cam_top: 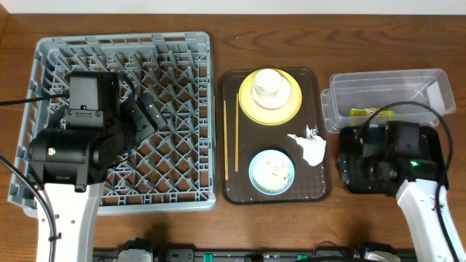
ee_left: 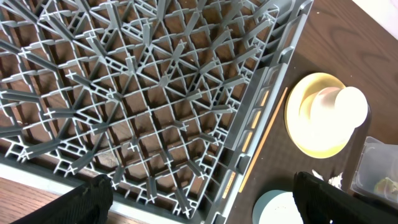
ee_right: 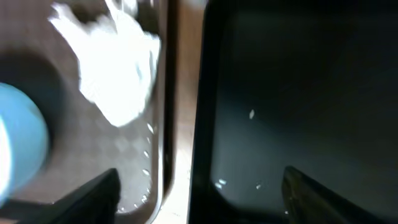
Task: Sort waste into correct bins and load items into the dishwasher rack
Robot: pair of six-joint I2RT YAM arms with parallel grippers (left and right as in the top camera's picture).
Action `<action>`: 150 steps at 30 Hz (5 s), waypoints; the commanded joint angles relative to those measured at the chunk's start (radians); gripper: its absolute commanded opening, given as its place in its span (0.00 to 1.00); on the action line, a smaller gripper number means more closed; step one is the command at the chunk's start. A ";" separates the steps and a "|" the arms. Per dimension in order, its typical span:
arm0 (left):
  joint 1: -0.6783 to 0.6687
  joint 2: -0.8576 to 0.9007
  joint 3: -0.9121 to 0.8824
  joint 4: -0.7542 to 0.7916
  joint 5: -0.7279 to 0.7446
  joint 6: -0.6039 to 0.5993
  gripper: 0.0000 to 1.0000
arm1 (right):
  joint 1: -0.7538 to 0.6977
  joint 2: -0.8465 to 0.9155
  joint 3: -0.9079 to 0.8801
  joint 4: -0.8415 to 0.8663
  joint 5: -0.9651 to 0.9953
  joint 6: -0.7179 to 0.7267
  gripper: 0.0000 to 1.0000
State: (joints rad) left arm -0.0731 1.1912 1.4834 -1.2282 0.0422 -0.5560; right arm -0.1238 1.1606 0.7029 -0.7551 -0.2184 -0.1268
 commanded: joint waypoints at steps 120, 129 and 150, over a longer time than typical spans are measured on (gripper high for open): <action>0.005 -0.002 0.005 -0.001 -0.009 0.006 0.94 | 1.098 0.293 0.045 0.159 0.397 0.504 0.32; 0.005 -0.002 0.005 -0.001 -0.009 0.006 0.94 | 1.098 0.293 0.040 0.145 0.410 0.485 0.24; 0.005 -0.002 0.005 -0.001 -0.009 0.006 0.94 | 1.098 0.292 0.036 0.137 0.432 0.480 0.01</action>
State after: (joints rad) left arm -0.0727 1.1912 1.4834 -1.2278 0.0422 -0.5560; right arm 0.9665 1.4502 0.7410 -0.6170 0.2050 0.3550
